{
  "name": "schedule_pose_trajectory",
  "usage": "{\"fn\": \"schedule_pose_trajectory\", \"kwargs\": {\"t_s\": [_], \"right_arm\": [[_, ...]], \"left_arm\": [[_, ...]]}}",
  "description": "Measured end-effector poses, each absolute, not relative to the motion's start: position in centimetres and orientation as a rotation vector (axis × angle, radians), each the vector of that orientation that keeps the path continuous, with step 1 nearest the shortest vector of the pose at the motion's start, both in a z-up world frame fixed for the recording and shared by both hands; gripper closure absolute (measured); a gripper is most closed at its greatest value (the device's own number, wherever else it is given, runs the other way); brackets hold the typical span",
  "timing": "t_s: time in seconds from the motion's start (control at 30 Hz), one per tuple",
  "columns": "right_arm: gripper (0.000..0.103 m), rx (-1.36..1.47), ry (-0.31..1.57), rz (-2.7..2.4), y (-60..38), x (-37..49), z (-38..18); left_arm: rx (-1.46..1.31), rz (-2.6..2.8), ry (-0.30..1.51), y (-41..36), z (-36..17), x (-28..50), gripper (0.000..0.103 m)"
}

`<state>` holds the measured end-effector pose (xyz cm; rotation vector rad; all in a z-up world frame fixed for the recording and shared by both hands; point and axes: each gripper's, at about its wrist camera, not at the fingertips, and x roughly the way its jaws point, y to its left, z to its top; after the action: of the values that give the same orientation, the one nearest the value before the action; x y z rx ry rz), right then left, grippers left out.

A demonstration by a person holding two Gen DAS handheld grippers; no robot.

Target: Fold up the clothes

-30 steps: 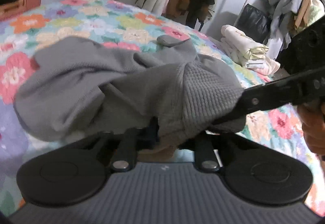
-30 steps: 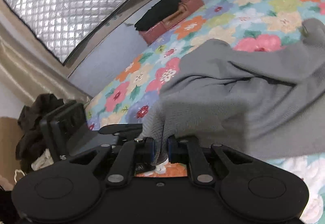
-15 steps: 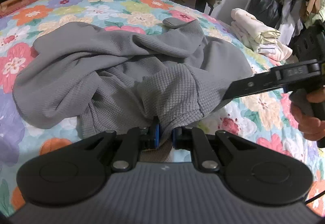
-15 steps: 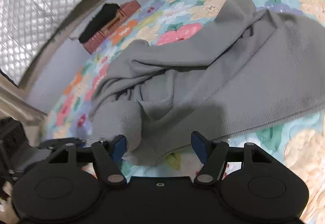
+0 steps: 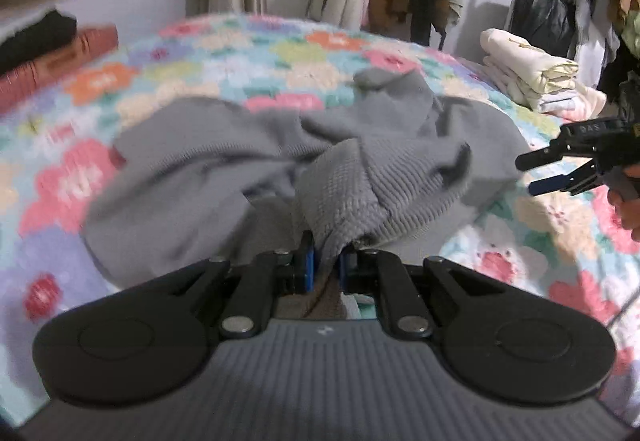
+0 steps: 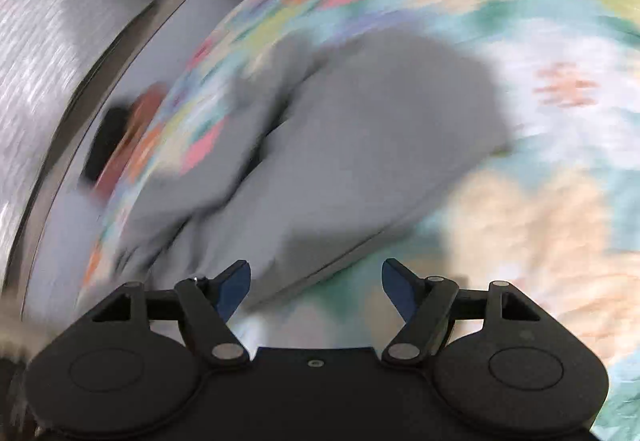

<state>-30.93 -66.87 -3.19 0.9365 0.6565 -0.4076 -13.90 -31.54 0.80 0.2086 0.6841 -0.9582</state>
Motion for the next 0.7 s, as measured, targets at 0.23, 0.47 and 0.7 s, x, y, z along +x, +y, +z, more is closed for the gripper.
{"fn": "schedule_pose_trajectory", "kwargs": {"t_s": [0.23, 0.47, 0.7], "right_arm": [[0.024, 0.983, 0.552, -0.494, -68.0, -29.4, -6.6], [0.053, 0.765, 0.581, -0.714, -70.4, -25.7, -5.9], [0.096, 0.405, 0.626, -0.832, -69.8, -25.3, -0.5]], "left_arm": [[0.056, -0.964, 0.908, -32.8, -2.7, -11.8, 0.093], [0.03, -0.959, 0.848, -32.6, -1.6, -12.2, 0.094], [-0.001, -0.976, 0.861, -32.1, -1.1, -12.3, 0.095]]}}
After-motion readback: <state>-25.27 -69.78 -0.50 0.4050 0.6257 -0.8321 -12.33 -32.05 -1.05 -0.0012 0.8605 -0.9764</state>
